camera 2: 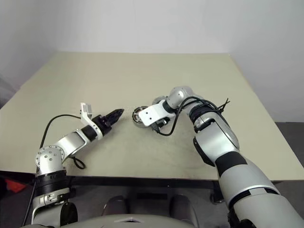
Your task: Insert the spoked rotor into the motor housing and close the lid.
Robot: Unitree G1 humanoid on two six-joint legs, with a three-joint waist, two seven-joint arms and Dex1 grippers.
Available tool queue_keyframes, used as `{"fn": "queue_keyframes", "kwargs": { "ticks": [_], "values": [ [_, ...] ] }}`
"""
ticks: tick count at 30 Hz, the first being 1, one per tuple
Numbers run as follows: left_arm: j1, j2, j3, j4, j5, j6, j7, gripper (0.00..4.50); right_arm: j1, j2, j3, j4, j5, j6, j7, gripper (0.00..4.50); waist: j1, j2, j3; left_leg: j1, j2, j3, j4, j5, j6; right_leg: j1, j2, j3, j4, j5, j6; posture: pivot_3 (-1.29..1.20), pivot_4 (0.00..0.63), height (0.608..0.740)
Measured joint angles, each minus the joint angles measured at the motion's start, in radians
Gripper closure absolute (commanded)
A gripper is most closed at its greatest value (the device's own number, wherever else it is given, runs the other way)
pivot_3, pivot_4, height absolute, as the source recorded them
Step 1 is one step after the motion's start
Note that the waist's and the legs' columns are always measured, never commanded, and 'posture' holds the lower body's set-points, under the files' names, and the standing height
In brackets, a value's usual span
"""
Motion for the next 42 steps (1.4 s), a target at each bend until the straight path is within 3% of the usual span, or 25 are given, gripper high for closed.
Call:
{"fn": "queue_keyframes", "kwargs": {
  "ticks": [6,9,14,22,23,31,38,42],
  "values": [
    [0.0,0.0,-0.003,-0.002,-0.001,-0.01,0.002,1.94,0.0,0.0,0.006,0.003,-0.011,0.002,-0.004,1.95,0.0,0.0,0.0,0.0,0.0,0.0,0.0,0.0,0.0,0.0,0.0,0.0,0.001,0.0,0.0,0.0,0.0,0.74],
    [0.004,-0.001,-0.003,-0.003,-0.001,-0.013,0.004,1.94,-0.001,0.0,0.01,0.004,-0.019,0.003,-0.019,2.58,0.0,0.0,0.0,0.0,0.0,0.0,0.001,0.0,0.0,0.0,0.0,0.0,0.001,0.0,0.0,0.0,0.0,0.74],
    [0.022,-0.011,-0.007,-0.007,-0.001,-0.021,0.009,1.94,-0.015,0.001,0.015,0.005,-0.028,0.008,-0.047,4.19,0.001,0.0,0.0,0.0,0.0,0.0,0.001,0.0,0.0,0.0,0.0,0.0,0.001,0.0,0.0,0.0,0.0,0.74],
    [0.037,-0.048,-0.04,-0.035,-0.004,-0.021,0.018,1.94,-0.017,0.003,0.023,0.012,-0.039,0.012,-0.059,4.19,0.0,0.0,0.0,0.0,0.001,0.0,0.002,0.0,0.0,0.001,0.001,0.001,0.003,0.001,-0.001,0.0,0.0,0.74],
    [0.038,-0.048,-0.04,-0.035,-0.004,-0.022,0.021,1.94,-0.017,0.003,0.023,0.012,-0.039,0.012,-0.061,4.46,0.0,0.0,0.0,0.0,0.001,0.0,0.002,0.0,0.0,0.001,0.001,0.001,0.002,0.001,-0.001,0.0,0.0,0.74],
    [0.039,-0.038,-0.038,-0.035,-0.004,-0.034,0.028,1.94,-0.016,0.022,0.005,0.013,-0.023,0.091,-0.075,4.48,-0.003,0.0,0.0,0.001,0.002,0.0,0.002,0.0,-0.001,0.001,0.002,0.001,0.003,0.002,-0.003,0.0,0.0,0.74],
    [0.052,-0.038,-0.038,-0.035,-0.006,-0.043,0.033,1.94,0.059,0.049,-0.081,-0.091,0.109,0.225,0.141,4.48,0.001,0.0,0.0,0.0,0.007,0.0,0.002,0.0,-0.001,0.0,0.006,-0.001,0.0,0.002,-0.003,0.0,0.0,0.74],
    [0.057,-0.038,-0.038,-0.035,-0.006,-0.049,0.035,1.94,0.088,0.058,-0.09,-0.159,0.138,0.312,0.187,4.48,0.003,0.0,0.0,0.0,0.01,0.0,0.002,0.0,-0.001,0.0,0.008,-0.003,-0.001,0.002,-0.003,0.0,0.0,0.74]
  ]
}}
